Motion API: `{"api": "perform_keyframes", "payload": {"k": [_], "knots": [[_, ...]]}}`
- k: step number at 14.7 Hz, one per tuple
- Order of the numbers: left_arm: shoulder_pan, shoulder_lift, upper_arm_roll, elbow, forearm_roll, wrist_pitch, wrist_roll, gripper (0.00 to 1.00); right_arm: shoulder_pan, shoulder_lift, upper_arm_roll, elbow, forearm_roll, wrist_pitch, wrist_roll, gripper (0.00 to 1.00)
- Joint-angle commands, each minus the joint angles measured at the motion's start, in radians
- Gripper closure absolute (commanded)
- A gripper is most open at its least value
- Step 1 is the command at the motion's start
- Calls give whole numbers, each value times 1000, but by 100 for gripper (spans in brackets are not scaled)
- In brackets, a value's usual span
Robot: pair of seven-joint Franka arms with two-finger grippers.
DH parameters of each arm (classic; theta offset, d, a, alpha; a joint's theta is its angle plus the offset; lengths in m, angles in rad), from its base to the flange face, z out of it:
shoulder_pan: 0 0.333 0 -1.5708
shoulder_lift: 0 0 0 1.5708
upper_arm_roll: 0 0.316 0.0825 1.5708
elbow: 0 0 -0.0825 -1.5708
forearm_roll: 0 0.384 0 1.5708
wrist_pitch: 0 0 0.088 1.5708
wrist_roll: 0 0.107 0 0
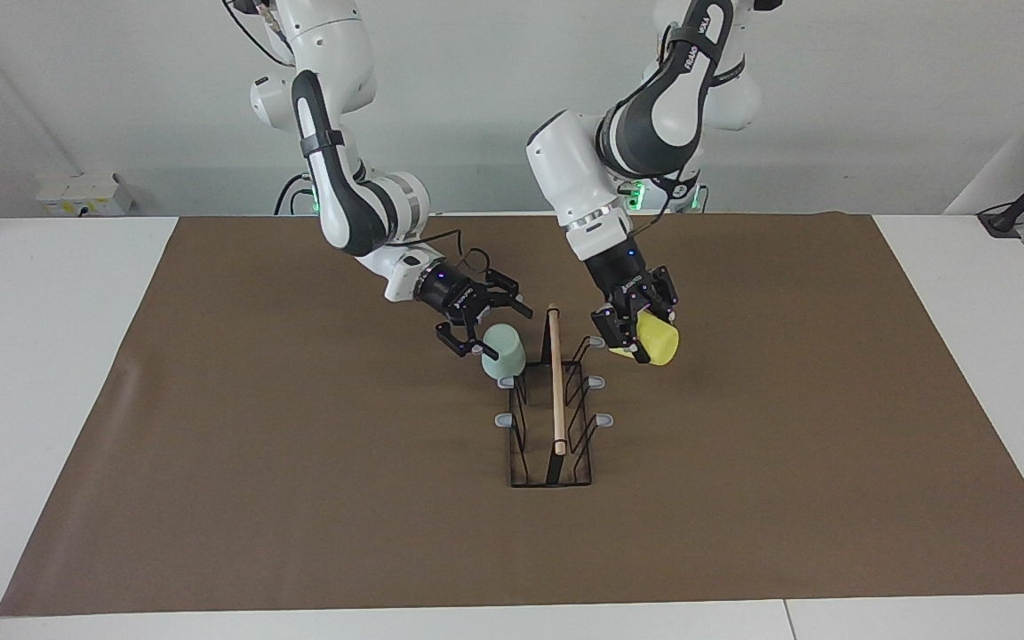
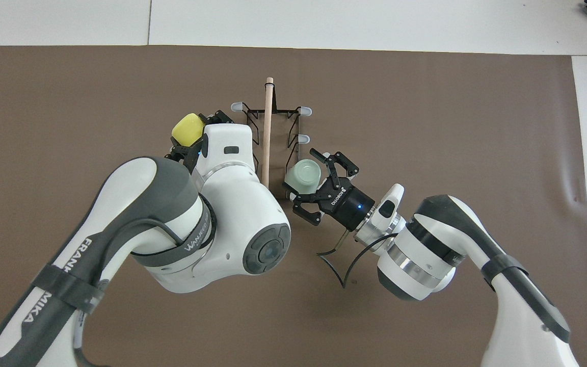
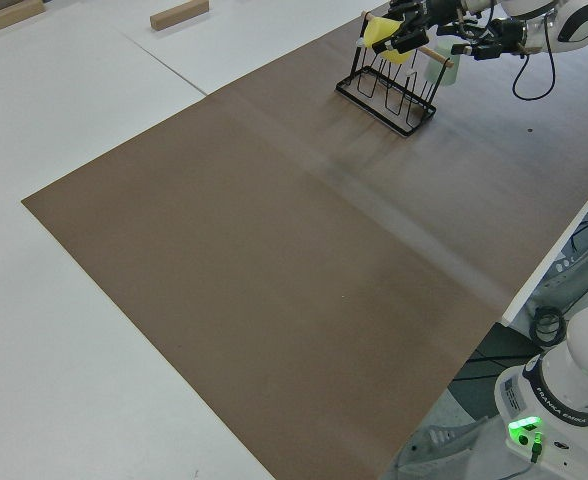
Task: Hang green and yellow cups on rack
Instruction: 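Place the yellow cup on a rack peg with the left gripper, then open both grippers and withdraw them from the cups on the rack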
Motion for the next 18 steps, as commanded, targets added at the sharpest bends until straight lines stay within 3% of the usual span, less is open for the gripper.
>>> {"api": "perform_keyframes", "payload": {"k": [1, 4, 7, 12, 14, 16, 17, 18], "knots": [[-45, -28, 15, -53, 126, -54, -61, 100, -3, -8, 8, -4, 103, 4, -62, 0], [-91, 12, 15, -53, 234, -104, -124, 100, -15, -66, 6, -1, 84, 132, -62, 0], [-134, 69, 13, -41, 269, -174, -193, 100, -46, -112, 6, 13, -20, 244, -56, 0], [-157, 81, 12, -68, 269, -188, -207, 100, -170, -137, 3, 39, -301, 289, -7, 0], [-183, 72, 10, -91, 265, -183, -222, 99, -242, -137, 3, 73, -495, 312, 53, 0], [-203, 67, 9, -101, 234, -182, -229, 9, -299, -137, 2, 94, -693, 310, 164, 0], [-217, 64, 9, -92, 182, -182, -230, 0, -326, -136, 0, 106, -826, 307, 227, 0], [-220, 47, 9, -89, 100, -174, -218, 0, -354, -136, 0, 120, -963, 306, 284, 0]]}}
